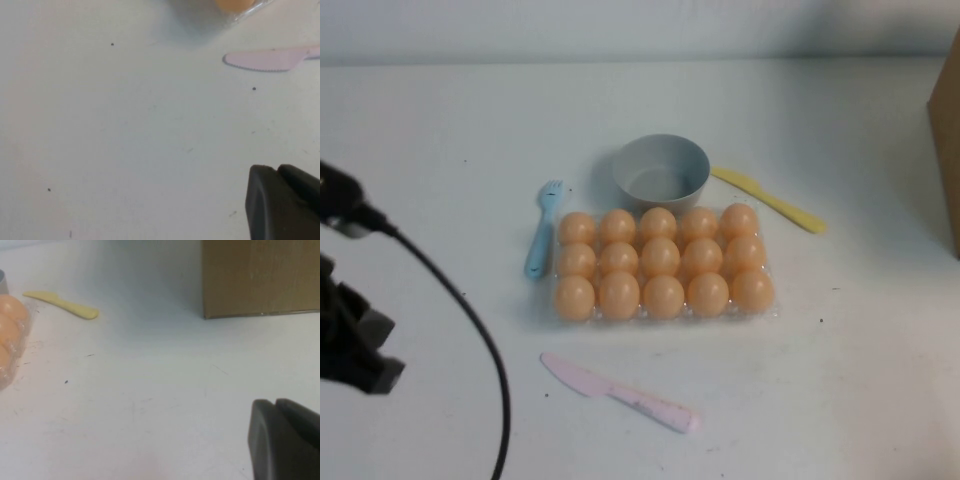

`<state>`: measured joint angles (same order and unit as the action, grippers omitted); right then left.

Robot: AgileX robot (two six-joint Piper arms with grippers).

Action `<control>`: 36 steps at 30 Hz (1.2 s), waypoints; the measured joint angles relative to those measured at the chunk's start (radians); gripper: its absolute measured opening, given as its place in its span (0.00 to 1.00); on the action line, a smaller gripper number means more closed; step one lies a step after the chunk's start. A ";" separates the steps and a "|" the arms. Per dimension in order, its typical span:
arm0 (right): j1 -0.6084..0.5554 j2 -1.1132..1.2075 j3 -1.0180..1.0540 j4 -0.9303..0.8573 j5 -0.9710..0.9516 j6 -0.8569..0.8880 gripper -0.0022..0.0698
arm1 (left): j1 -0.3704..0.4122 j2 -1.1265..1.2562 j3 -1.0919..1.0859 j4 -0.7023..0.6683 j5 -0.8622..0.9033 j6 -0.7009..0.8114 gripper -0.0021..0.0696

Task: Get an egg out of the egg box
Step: Pick up the egg from the plastic box

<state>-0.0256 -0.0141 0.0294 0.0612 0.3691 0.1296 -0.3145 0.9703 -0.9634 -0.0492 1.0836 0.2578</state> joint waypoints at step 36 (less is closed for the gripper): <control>0.000 0.000 0.000 0.000 0.000 0.000 0.01 | -0.300 0.833 -0.620 0.067 -0.060 0.347 0.82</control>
<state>-0.0256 -0.0141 0.0294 0.0612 0.3691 0.1296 -0.6143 1.8031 -1.5835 0.0183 1.0236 0.6053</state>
